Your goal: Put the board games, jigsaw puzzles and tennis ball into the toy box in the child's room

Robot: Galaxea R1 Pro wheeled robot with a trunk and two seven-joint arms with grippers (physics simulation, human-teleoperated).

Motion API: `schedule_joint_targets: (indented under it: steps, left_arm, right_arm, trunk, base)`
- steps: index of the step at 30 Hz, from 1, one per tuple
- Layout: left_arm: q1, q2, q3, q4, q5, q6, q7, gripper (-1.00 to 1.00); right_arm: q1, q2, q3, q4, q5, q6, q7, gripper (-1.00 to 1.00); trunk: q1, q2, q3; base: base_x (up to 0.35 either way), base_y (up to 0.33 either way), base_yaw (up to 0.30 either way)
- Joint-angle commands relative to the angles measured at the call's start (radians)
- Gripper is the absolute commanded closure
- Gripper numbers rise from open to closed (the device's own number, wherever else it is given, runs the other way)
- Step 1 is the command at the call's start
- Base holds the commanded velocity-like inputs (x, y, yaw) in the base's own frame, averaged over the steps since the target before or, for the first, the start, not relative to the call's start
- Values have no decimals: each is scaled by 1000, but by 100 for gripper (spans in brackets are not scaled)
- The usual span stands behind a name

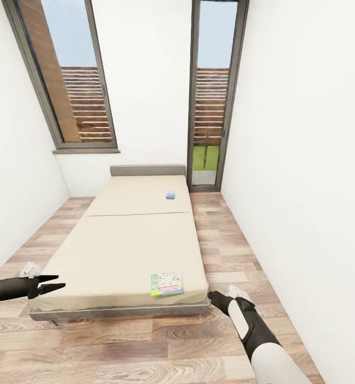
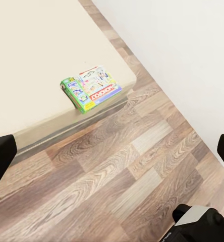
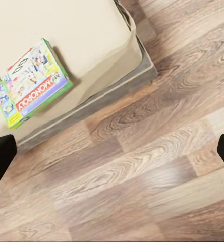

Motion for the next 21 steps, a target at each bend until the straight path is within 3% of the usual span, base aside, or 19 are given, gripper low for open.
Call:
schedule_joint_targets:
  steps: [1,3,8,12,21]
  left_arm:
    - [-1,0,7,0,-9,3,-4,-100]
    - [-1,-1,7,0,-9,3,-4,-100]
    - [-1,-1,7,-1,-9,3,-4,-100]
    - [-1,-2,7,-1,-9,3,-4,-100]
    - [-1,-3,7,-1,-9,3,-2,-100]
  right_arm:
    - [-1,1,-15,8,-22,0,13,-100]
    - [-1,-10,-56,69,-63,-11,110,-100]
    - [-1,-99,-149,209,-145,-19,353,-100]
    - [-1,-124,-222,237,-207,-21,424,-100]
    - [-1,-127,-242,242,-221,-20,451,-100]
  trunk:
    - [0,-2,-2]
    - [0,-2,-2]
    - [0,-2,-2]
    - [0,-2,-2]
    - [0,-2,-2]
  base:
    - [0,1,0]
    - [0,0,0]
    - [9,0,0]
    - [56,1,0]
    - [141,120,0]
